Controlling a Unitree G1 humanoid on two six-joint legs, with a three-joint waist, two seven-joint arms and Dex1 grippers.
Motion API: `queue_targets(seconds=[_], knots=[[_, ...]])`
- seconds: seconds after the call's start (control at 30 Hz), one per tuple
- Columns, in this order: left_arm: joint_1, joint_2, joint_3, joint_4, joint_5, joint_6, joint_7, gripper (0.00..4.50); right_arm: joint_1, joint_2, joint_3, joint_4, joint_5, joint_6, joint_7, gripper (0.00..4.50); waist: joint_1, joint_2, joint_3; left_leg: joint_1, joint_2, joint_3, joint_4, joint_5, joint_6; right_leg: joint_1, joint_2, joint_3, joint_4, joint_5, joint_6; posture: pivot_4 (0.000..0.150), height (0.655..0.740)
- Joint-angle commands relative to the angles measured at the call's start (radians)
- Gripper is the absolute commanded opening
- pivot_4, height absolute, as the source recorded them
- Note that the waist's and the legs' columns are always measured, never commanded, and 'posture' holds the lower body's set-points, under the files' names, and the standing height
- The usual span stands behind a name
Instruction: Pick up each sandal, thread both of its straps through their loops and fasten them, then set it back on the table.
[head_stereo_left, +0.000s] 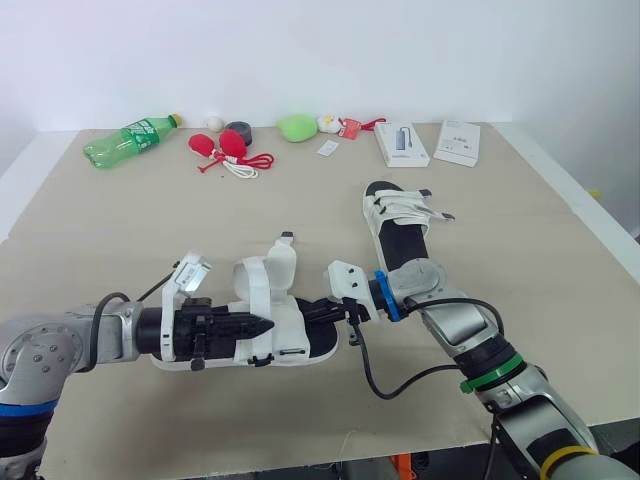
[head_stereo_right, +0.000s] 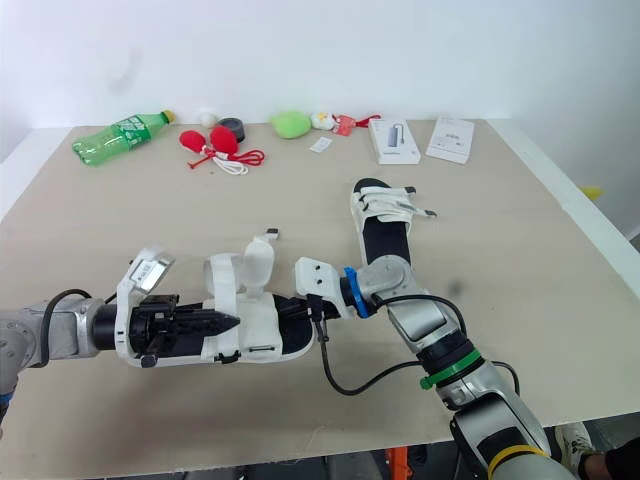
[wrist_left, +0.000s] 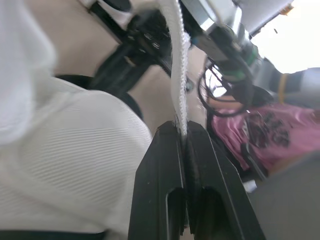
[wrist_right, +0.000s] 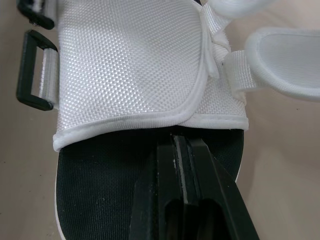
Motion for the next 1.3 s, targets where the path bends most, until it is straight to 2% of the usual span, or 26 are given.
queue_targets(seconds=[0.03,0.4,0.5,0.63,0.67,0.73,0.8,0.9,1.0,1.2,1.3], knots=[[0.028,0.018,0.009,-0.043,-0.018,0.005,-0.018,0.1,0.01,-0.019,0.02,0.041,-0.056,0.018,-0.017,0.0,0.0,0.0,0.0,0.0,0.0,0.0,0.0,0.0,0.0,0.0,0.0,0.0,0.0,0.0,0.0,0.15,0.74],[0.091,0.001,-0.027,-0.077,0.067,-0.033,0.021,0.1,0.003,-0.012,0.023,0.051,-0.058,0.013,-0.017,0.0,0.0,0.0,0.0,0.0,0.0,0.0,0.0,-0.001,-0.001,0.0,0.0,0.0,0.0,0.0,0.0,0.15,0.74],[0.09,0.016,-0.011,-0.08,0.058,-0.038,-0.005,0.82,0.002,-0.014,0.024,0.052,-0.059,0.01,-0.015,0.0,0.0,0.0,0.0,0.0,0.0,0.0,0.0,-0.001,-0.001,0.0,0.0,0.0,0.0,0.0,0.0,0.15,0.74],[0.053,0.039,0.04,-0.083,0.046,-0.066,-0.036,2.49,-0.001,-0.015,0.025,0.054,-0.06,0.009,-0.012,0.0,0.0,0.0,0.0,0.0,0.0,0.0,0.0,-0.001,-0.001,0.0,0.0,0.0,0.0,0.0,0.0,0.15,0.74],[0.046,0.05,0.051,-0.088,0.054,-0.081,-0.052,3.04,-0.001,-0.015,0.026,0.055,-0.06,0.008,-0.012,0.0,0.0,0.0,0.0,0.0,0.0,0.0,0.0,-0.001,-0.001,-0.001,0.0,0.0,0.0,0.0,0.0,0.15,0.74],[0.04,0.083,0.078,-0.1,0.067,-0.101,-0.09,3.67,-0.002,-0.016,0.026,0.056,-0.059,0.007,-0.01,0.0,0.0,0.0,0.0,0.0,0.0,0.0,0.0,-0.001,-0.001,-0.001,0.0,0.0,0.0,0.0,0.0,0.15,0.74],[0.026,0.127,0.124,-0.098,0.042,-0.096,-0.112,3.67,-0.003,-0.018,0.025,0.057,-0.059,0.006,-0.008,0.0,0.0,0.0,0.0,0.0,0.0,0.0,0.0,-0.001,-0.001,-0.001,0.0,0.0,-0.001,0.0,0.0,0.15,0.74],[0.019,0.192,0.212,-0.099,-0.094,-0.036,-0.113,3.67,-0.002,-0.019,0.026,0.056,-0.058,0.006,-0.006,0.0,-0.001,0.0,0.001,0.0,0.0,0.0,0.0,-0.001,-0.001,-0.002,0.0,0.0,-0.001,0.0,0.0,0.15,0.74],[0.117,0.237,0.251,-0.143,-0.16,0.011,-0.13,3.67,-0.002,-0.018,0.027,0.056,-0.057,0.007,-0.005,0.0,-0.003,0.001,0.001,0.0,0.0,0.0,0.0,-0.001,-0.001,-0.002,-0.001,0.0,-0.001,0.0,0.0,0.15,0.74],[0.398,0.258,0.24,-0.281,-0.087,0.016,-0.189,3.67,0.0,-0.021,0.028,0.052,-0.054,0.008,-0.002,0.0,-0.005,0.001,0.001,0.0,0.0,0.001,-0.001,-0.003,-0.001,-0.003,-0.001,0.0,-0.001,-0.002,-0.002,0.15,0.74],[0.459,0.225,0.16,-0.311,0.038,-0.058,-0.175,3.67,0.002,-0.023,0.028,0.047,-0.054,0.01,-0.001,0.0,-0.005,0.002,0.001,0.0,0.0,0.001,-0.001,-0.003,-0.002,-0.004,-0.002,0.001,-0.001,-0.002,-0.002,0.15,0.74]])
